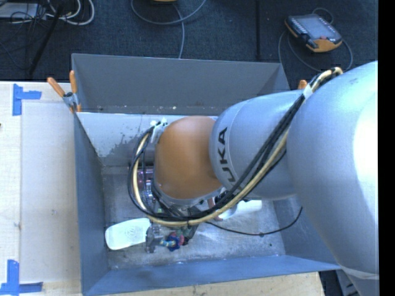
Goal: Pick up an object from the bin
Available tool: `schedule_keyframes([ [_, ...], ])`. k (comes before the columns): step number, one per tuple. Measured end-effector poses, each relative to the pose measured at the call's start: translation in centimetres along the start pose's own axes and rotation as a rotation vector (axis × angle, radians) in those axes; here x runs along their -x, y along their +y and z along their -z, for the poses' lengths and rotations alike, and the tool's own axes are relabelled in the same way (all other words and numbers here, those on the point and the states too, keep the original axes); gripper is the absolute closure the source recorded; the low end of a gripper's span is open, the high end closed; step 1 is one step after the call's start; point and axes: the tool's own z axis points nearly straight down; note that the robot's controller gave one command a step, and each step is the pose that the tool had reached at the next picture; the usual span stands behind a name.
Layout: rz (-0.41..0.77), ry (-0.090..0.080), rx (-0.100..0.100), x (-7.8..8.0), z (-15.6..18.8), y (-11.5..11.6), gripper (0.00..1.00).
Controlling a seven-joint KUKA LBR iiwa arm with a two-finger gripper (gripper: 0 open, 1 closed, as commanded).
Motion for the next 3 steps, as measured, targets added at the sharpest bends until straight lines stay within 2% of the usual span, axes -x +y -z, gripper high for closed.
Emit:
schedule_keyframes([
  [1,0.072,0.003,0.001,-1.7,-5.4,2.2,1.0],
  [2,0.071,0.003,0.002,-1.7,-5.4,2.2,1.0],
  [3,0.053,0.011,-0.003,-1.4,0.3,1.9,1.0],
])
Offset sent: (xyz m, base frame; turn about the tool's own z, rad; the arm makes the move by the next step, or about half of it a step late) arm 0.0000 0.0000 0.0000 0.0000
